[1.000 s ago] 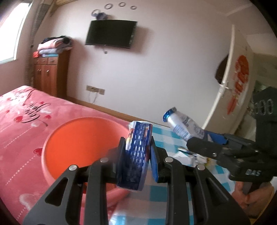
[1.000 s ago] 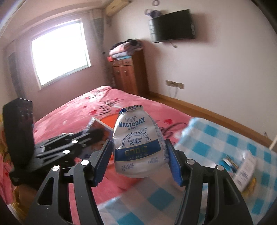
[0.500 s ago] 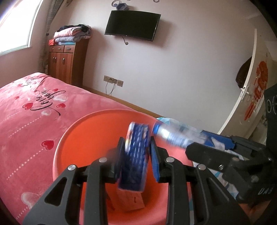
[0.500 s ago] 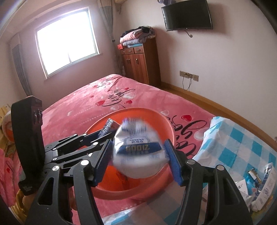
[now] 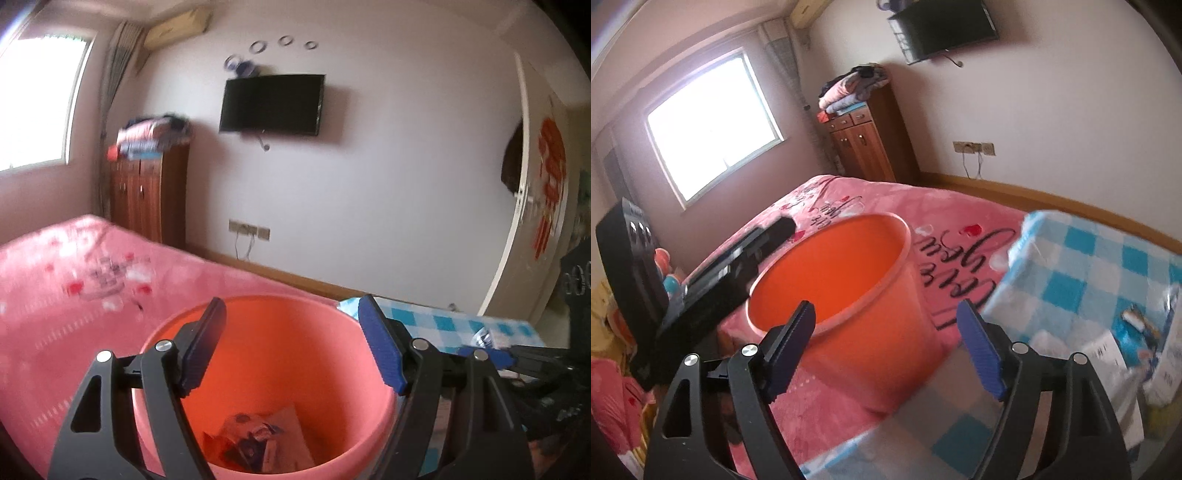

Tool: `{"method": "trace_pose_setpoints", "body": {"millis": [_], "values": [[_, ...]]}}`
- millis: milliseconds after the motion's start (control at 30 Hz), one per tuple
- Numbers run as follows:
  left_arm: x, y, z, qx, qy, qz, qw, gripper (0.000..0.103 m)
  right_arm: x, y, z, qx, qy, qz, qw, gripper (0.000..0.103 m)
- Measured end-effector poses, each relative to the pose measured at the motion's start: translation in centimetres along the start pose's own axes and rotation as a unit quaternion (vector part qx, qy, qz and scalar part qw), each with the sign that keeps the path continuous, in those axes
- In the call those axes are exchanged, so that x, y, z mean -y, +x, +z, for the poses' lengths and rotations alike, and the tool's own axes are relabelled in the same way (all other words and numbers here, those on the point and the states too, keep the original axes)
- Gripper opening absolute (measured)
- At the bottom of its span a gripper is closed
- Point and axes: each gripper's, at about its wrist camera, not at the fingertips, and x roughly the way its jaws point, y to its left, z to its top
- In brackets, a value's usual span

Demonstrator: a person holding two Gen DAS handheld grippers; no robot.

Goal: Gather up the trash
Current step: 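Carry both items over the orange bucket and open both grippers, then move both grippers back from the bucket toward the trash pile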

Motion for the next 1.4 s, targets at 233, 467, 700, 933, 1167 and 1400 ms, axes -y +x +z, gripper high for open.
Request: {"method": "trace_pose_setpoints", "body": {"millis": [233,467,700,933,1167,1400], "values": [[1.1,2.3,-0.7,-0.024,0.022,0.031,0.9990,0.074,3.4,-3.1,-3.3,0.003,0.039,-0.011,0.999,0.079],[3.2,2.2,-1.3,-0.015,0.087,0.060,0.9942,0.074,6.9,-5.5,-7.0,-0.008,0.079,-0.037,0.996,0.079],[4.0,3.0,-1.3,-0.056,0.146,0.102,0.9824,0.073,9.9,-8.3,-9.8,0.000,0.121,-0.057,0.991,0.080],[2.5,0.6,-2.1,-0.077,0.124,0.120,0.9820,0.064,11.7,-10.8,-10.9,0.019,0.138,-0.068,0.988,0.080],[1.5,-1.0,-1.2,-0.129,0.091,0.143,0.9770,0.062,11.4,-11.7,-10.9,0.026,0.120,-0.073,0.990,0.080],[0.3,-2.7,-3.0,-0.148,0.059,0.168,0.9727,0.062,11.9,-11.9,-11.3,0.036,0.137,-0.059,0.988,0.080]]}}
